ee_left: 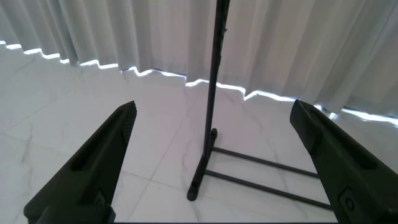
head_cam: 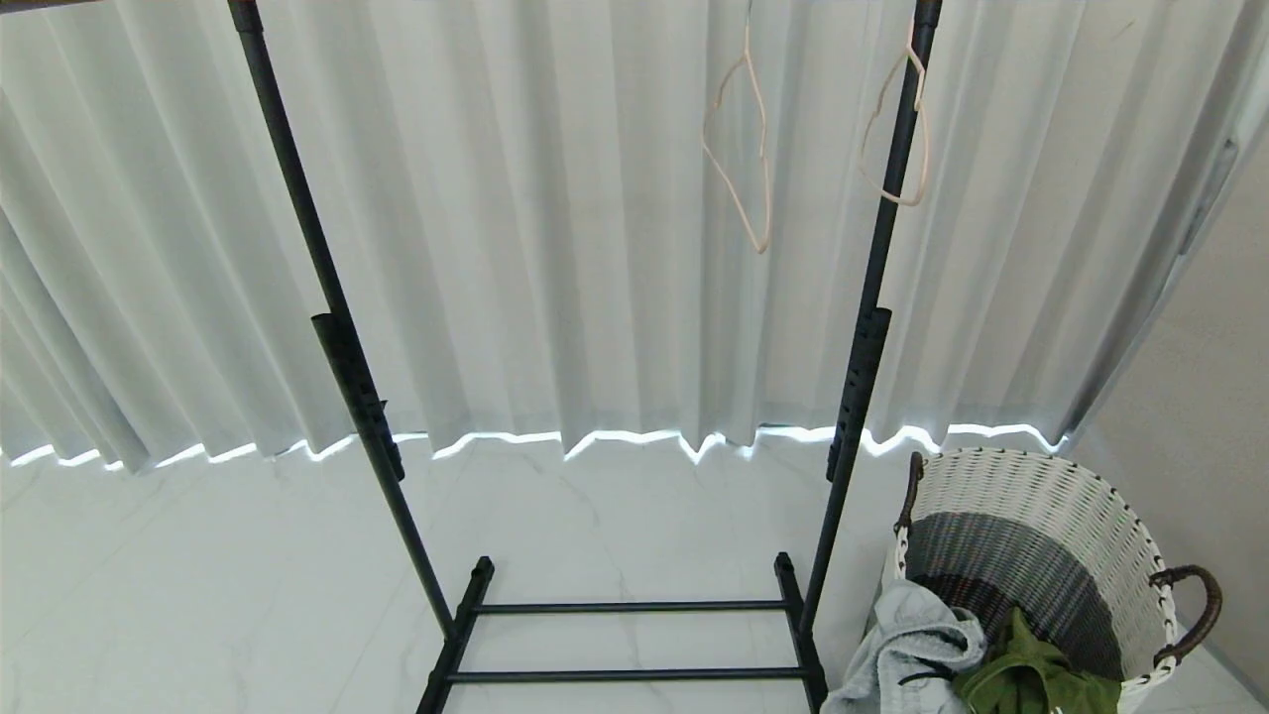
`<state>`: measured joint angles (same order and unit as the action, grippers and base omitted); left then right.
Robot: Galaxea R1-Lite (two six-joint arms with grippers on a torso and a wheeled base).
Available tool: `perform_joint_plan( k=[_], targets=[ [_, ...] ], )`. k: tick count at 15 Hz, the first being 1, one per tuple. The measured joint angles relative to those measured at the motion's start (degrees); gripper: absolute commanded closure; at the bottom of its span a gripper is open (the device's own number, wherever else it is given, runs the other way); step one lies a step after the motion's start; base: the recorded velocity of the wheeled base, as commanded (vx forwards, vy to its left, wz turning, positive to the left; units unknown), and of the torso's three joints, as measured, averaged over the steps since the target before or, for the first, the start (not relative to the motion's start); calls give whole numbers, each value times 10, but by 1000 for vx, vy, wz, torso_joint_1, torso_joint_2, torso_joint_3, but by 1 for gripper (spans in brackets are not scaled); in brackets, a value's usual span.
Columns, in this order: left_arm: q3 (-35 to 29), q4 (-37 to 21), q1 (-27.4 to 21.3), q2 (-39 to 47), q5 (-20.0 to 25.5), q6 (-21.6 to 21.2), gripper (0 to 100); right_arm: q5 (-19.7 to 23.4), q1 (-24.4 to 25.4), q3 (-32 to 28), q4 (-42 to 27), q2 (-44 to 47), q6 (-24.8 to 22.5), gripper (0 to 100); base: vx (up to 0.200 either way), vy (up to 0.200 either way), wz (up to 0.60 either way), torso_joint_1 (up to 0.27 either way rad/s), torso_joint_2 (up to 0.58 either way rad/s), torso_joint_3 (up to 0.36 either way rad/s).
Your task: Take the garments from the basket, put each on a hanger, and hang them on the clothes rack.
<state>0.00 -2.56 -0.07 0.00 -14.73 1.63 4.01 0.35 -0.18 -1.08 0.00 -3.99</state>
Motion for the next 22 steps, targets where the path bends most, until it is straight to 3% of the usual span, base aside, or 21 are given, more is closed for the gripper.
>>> perform_joint_plan(
  k=[10,15,18,20,22],
  targets=[
    [0,0,0,0,0,-2,0,-1,1,0,0,0,6,0,180,0,0,1,2,3],
    [0,0,0,0,0,-2,0,-1,0,0,1,0,18,0,0,0,0,0,0,0],
    [0,0,0,0,0,-3,0,7,0,-1,38,0,11,0,0,0,0,0,0,0],
    [0,0,0,0,1,-6,0,29,1,-48,26,1,10,0,0,0,0,0,0,0],
    [0,0,0,0,1,-10,0,39,6,-115,-51,17,-10,0,0,0,0,0,0,0]
  ],
)
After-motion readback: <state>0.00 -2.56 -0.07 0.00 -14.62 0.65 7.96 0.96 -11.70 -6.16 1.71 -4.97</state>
